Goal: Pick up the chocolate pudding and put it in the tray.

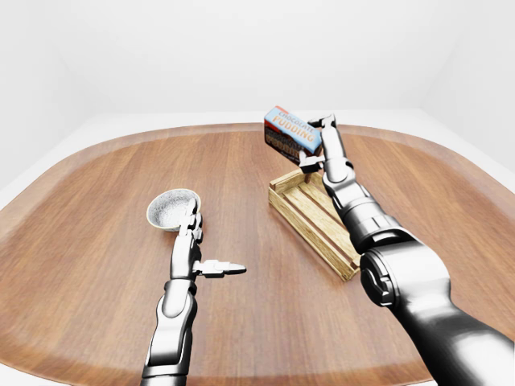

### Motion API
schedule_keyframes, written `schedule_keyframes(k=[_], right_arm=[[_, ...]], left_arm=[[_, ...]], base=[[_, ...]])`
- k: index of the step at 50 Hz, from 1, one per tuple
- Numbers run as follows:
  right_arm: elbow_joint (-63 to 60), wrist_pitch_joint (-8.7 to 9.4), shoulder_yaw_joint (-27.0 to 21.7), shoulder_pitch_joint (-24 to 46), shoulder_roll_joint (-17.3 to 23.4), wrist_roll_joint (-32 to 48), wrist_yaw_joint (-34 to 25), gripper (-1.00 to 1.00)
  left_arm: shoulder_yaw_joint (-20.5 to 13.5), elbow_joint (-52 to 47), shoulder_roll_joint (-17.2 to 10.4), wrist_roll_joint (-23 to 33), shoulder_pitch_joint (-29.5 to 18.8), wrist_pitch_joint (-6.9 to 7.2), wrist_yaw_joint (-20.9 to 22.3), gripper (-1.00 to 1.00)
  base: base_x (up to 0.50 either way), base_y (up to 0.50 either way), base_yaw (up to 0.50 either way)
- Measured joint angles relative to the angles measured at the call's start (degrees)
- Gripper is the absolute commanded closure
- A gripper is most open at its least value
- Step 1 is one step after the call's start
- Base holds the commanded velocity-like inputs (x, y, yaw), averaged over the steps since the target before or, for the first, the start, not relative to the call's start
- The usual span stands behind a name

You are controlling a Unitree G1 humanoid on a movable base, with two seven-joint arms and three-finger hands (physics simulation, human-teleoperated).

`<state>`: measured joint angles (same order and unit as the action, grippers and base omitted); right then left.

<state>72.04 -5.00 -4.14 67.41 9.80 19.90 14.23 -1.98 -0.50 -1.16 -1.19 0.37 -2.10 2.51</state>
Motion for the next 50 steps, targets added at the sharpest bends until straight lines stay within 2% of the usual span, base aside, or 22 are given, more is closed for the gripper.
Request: schedule_keyframes(k=[50], right_arm=[[1.3,0.0,-1.0,-5.2,3.4,1.7,2.3,1.0]], left_arm=[[0.0,0.5,0.0,0.0,-0.1,-0.25,0.0,-1.0]], base=[[0.0,0.0,0.0]])
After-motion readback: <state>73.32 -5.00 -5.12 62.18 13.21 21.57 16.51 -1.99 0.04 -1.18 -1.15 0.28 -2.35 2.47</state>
